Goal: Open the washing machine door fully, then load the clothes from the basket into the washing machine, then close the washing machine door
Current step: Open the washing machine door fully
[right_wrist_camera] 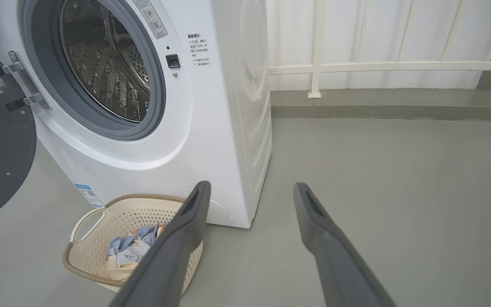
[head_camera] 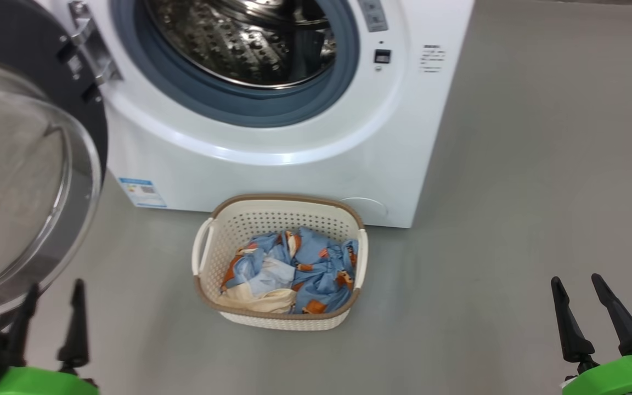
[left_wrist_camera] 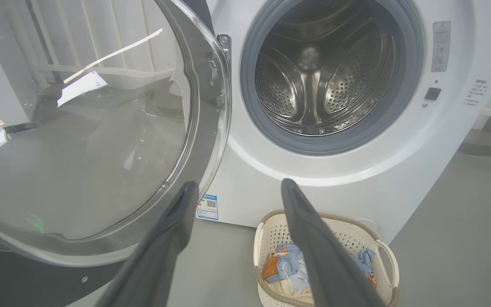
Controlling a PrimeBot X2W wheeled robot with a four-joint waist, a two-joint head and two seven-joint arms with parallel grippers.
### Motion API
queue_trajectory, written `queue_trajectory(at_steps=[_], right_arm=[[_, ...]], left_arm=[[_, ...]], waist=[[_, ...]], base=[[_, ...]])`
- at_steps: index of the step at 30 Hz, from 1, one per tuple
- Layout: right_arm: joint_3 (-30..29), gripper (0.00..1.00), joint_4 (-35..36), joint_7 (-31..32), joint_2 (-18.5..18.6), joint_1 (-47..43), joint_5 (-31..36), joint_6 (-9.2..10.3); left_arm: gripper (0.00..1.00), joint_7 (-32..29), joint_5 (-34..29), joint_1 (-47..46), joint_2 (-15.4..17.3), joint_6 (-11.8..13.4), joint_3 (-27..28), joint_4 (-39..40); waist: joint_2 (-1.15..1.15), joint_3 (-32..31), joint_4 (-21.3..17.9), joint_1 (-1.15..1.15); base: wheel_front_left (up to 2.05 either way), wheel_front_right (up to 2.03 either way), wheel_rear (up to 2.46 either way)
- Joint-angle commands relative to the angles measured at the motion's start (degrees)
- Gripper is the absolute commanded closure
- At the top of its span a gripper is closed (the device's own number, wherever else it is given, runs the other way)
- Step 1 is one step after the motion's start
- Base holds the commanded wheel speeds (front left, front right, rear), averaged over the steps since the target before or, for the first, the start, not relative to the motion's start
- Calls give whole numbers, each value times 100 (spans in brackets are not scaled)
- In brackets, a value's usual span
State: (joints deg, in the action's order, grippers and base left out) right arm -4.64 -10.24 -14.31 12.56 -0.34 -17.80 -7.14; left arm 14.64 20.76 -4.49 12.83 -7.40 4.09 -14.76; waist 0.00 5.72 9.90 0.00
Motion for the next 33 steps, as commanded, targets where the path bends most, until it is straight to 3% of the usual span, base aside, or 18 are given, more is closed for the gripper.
queue_trajectory(at_steps=[1, 10, 33], right_arm=[[80, 0, 160, -69, 65, -69, -20, -35], [32, 0, 186, -69, 13, -78, -17, -35], [-26, 0, 235, -69, -53, -66, -13, -35]], left_arm=[[0, 36, -46, -52, 139, -8, 106, 172], [0, 36, 130, 5, 125, -9, -449, 302], [0, 36, 298, 28, 68, -9, -519, 238]], waist=[[0, -11, -133, 0], [0, -16, -521, 0], [0, 20, -1026, 0]], base=[[0, 0, 0], [0, 0, 0], [0, 0, 0]])
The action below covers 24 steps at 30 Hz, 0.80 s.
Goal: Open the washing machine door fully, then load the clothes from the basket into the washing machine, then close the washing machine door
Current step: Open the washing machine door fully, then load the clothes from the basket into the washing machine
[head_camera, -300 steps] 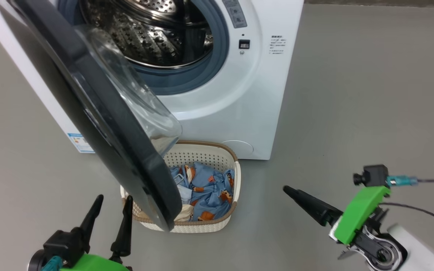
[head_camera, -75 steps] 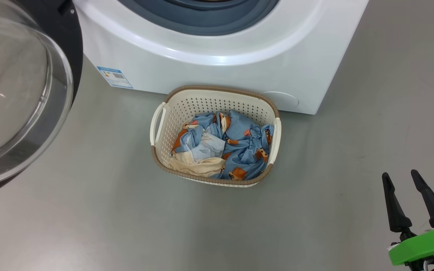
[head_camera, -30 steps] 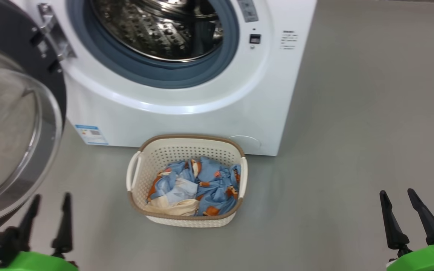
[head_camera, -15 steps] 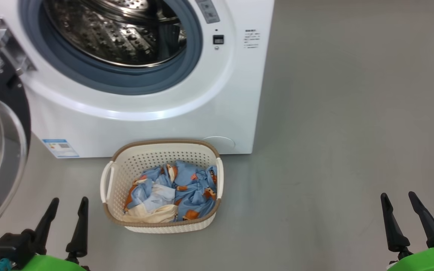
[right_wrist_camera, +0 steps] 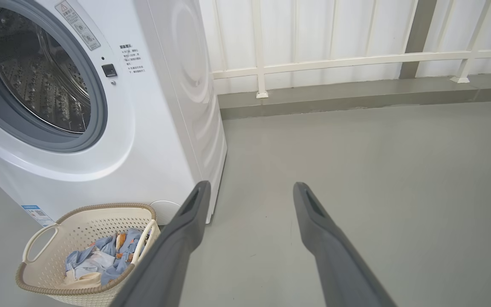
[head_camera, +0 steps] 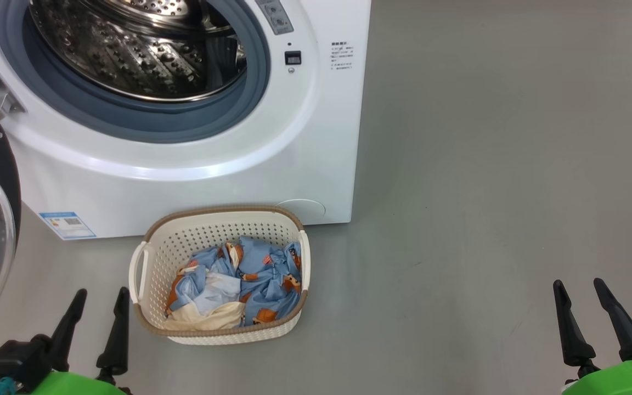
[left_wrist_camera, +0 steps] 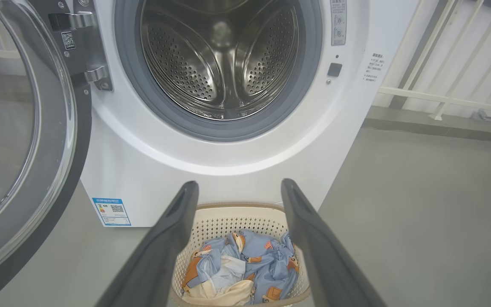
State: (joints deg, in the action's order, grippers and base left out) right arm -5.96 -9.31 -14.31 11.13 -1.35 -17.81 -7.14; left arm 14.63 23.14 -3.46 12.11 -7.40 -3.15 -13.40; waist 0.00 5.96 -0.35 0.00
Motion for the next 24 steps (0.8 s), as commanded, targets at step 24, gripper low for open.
queue_trajectory(at_steps=[24], right_arm=[[189, 0, 123, -69, 73, 102, -26, -35]], left_arm=[[0, 37, 740, -233, 321, -9, -63, -153]], waist=[[0, 120, -1, 0]], base=[[47, -88, 40]])
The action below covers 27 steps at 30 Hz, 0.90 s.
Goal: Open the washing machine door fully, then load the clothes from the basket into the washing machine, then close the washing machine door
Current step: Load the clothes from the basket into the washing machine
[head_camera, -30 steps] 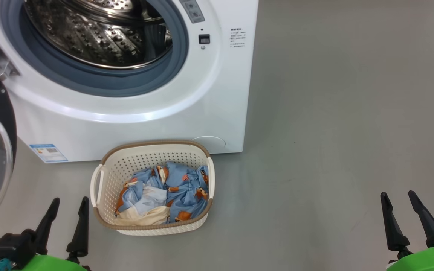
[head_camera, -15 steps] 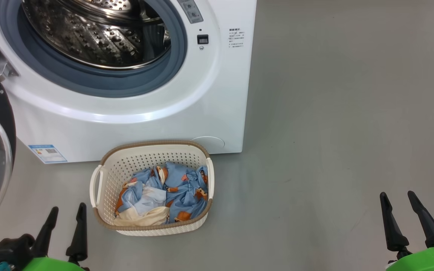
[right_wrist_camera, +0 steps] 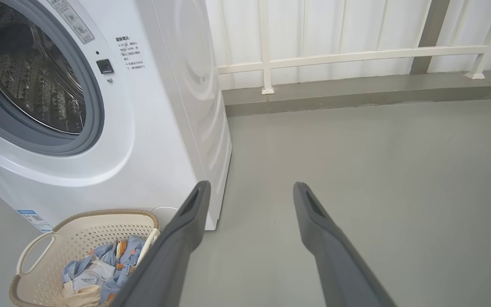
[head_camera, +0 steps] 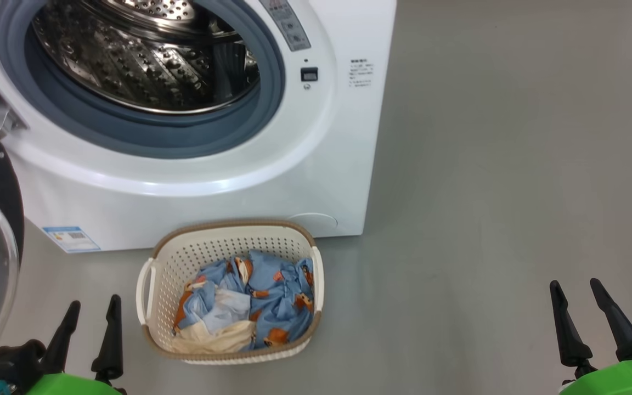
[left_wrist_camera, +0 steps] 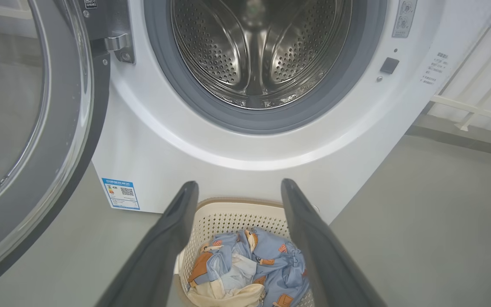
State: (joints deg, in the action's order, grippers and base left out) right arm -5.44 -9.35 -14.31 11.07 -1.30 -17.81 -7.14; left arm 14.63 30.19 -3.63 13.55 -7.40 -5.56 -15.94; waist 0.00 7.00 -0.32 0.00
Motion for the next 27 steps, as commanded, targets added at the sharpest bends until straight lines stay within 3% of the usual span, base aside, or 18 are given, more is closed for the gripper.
queue_trajectory(at_steps=[1, 10, 19, 27], right_arm=[[134, 0, 128, -69, 74, 100, -26, -35], [122, 0, 126, -69, 33, 150, -25, -35], [126, 0, 160, -69, -28, 218, -18, -35], [165, 0, 267, -69, -129, 428, 7, -35]], left_arm=[[0, 37, 39, -230, 180, -9, 177, 97], [0, 37, -34, -340, 170, -9, 138, 60], [0, 37, -117, -417, 122, -9, 30, -38], [0, 37, -31, -797, 121, -9, -448, -535]], waist=[[0, 31, -4, 0], [0, 113, -19, 0], [0, 266, -25, 0], [0, 787, -38, 0]], base=[[97, -160, 63], [67, -100, 34], [3, -3, 0], [0, 0, 0]])
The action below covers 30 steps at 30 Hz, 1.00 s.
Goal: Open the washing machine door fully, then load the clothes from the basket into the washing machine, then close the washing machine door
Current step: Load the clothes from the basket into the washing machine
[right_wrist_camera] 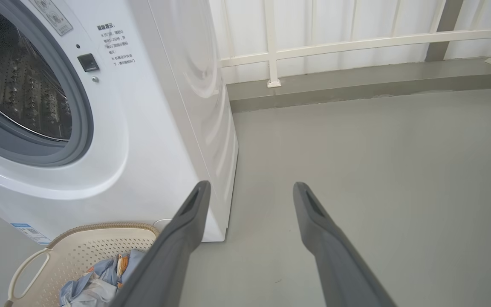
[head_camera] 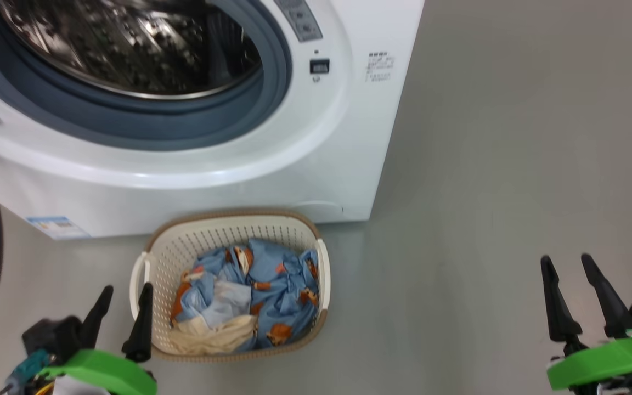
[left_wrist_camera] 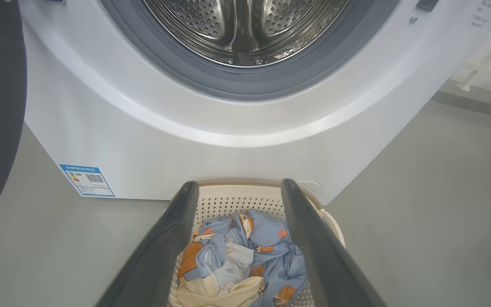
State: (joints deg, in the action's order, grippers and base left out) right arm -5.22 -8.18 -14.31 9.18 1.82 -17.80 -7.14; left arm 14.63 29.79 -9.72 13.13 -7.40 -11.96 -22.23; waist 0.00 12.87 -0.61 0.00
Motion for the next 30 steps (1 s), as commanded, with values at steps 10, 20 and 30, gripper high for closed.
queue_trajectory(at_steps=[10, 20, 30], right_arm=[[243, 0, 330, -69, -85, 637, 88, -35], [320, 0, 500, -69, -221, 1107, 193, -35], [386, 0, 642, -69, -312, 1409, 246, -35]], left_arm=[[0, 37, 220, -1195, 206, -9, -578, -1198], [0, 37, 881, -2632, 311, -9, -1913, -2732], [0, -3, 1514, -3578, 461, -9, -2940, -3611]], waist=[[0, 1278, -87, 0], [0, 2267, -158, 0], [0, 2875, -260, 0]], base=[[0, 0, 0], [0, 0, 0], [0, 0, 0]])
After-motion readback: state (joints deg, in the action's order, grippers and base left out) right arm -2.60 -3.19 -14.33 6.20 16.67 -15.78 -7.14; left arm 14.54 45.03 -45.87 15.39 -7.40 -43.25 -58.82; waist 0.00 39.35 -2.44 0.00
